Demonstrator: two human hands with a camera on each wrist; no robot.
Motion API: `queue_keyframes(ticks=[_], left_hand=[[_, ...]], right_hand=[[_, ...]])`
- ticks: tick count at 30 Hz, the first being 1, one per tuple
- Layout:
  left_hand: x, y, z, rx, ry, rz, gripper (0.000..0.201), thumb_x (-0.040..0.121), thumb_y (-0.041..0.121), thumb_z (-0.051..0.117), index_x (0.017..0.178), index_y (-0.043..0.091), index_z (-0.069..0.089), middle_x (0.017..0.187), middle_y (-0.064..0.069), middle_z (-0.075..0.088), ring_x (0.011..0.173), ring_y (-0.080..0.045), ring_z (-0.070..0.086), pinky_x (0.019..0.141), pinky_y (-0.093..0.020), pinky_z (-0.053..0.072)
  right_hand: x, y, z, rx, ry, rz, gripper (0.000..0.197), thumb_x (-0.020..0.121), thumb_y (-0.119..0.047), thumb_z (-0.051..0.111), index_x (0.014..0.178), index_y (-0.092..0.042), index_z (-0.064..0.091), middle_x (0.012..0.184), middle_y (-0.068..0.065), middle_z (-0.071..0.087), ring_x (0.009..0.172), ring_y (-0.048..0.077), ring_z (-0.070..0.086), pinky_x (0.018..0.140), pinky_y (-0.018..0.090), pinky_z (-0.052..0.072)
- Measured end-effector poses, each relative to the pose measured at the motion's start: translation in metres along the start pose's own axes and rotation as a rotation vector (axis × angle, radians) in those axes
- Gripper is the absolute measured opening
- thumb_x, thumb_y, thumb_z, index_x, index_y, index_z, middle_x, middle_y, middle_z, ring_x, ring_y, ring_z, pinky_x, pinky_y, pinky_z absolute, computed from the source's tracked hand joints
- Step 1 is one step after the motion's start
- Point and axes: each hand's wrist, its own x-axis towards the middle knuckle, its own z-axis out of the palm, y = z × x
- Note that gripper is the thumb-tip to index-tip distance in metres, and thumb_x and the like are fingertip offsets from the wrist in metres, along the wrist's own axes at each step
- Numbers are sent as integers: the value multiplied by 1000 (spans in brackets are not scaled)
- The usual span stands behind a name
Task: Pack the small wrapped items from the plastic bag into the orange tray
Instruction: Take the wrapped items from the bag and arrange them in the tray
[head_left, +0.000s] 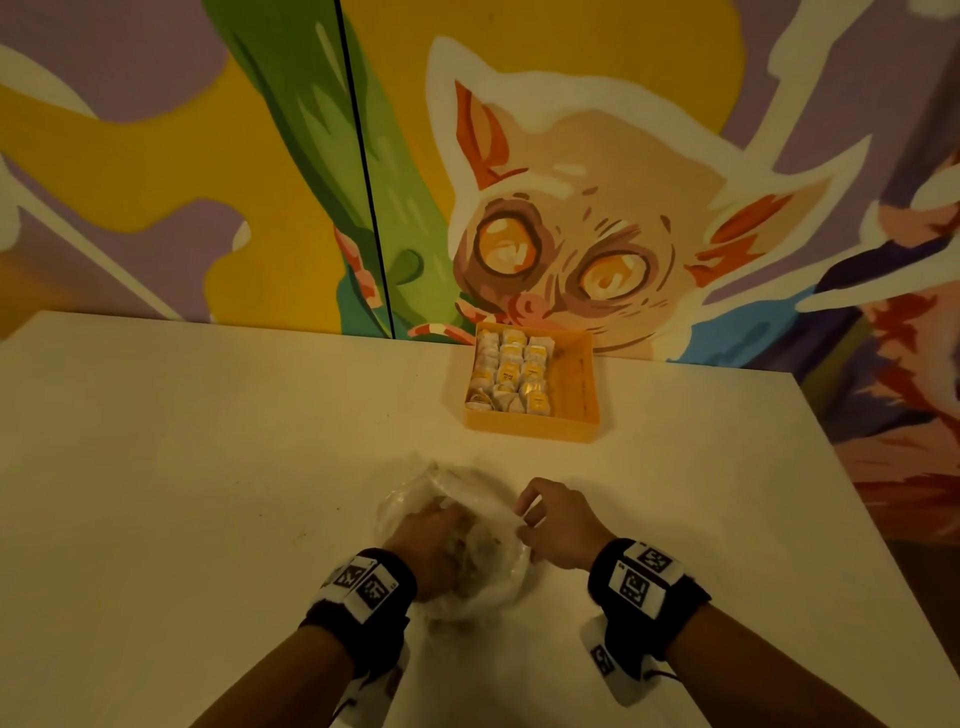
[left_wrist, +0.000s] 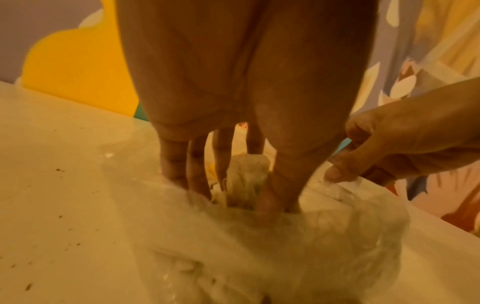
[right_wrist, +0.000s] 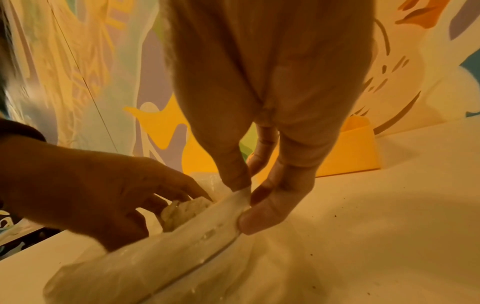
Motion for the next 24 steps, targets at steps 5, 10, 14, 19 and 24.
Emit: queue_keyframes(ticks=[5, 10, 14, 19, 24], left_hand=[[3, 14, 18, 214, -82, 51, 57, 87, 50, 56, 140, 40, 36, 149, 2, 31, 127, -29, 40, 110, -46, 36], [7, 14, 16, 17, 25, 63, 31, 84, 26, 69, 114, 25, 63, 117, 3, 62, 104, -15, 56, 88, -21, 43], [3, 1, -2, -208, 134, 8, 24, 84, 13, 65, 105, 23, 70, 104, 13, 60, 94, -10, 56, 75, -14, 41], [-13, -5, -20, -795, 198, -29, 17, 82, -3, 68, 83, 12, 75, 76, 2, 71, 70, -14, 66, 68, -27, 58], [-24, 0, -32, -1162, 234, -43, 15, 86, 0, 67, 101, 0, 69, 88, -20, 69, 70, -20, 65, 59, -23, 54]], right_hand=[[0, -2, 3, -2, 5, 3, 16, 86, 0, 64, 92, -12, 55, 89, 13, 63, 54, 19, 62, 49, 22, 52], [-2, 0, -1, 4, 25, -1, 15, 85, 0, 65, 91, -11, 56, 85, 13, 64, 53, 19, 63, 54, 28, 55], [-2, 3, -4, 10, 38, -3, 15, 85, -1, 64, 89, -13, 56, 84, 12, 66, 53, 19, 64, 56, 29, 55], [-2, 3, -3, 5, 23, -2, 14, 85, -2, 64, 89, -13, 56, 80, 8, 64, 51, 16, 63, 56, 29, 55], [-7, -2, 3, -191, 156, -164, 15, 85, -18, 65, 92, -26, 55, 102, 0, 60, 75, 11, 54, 65, 21, 42]])
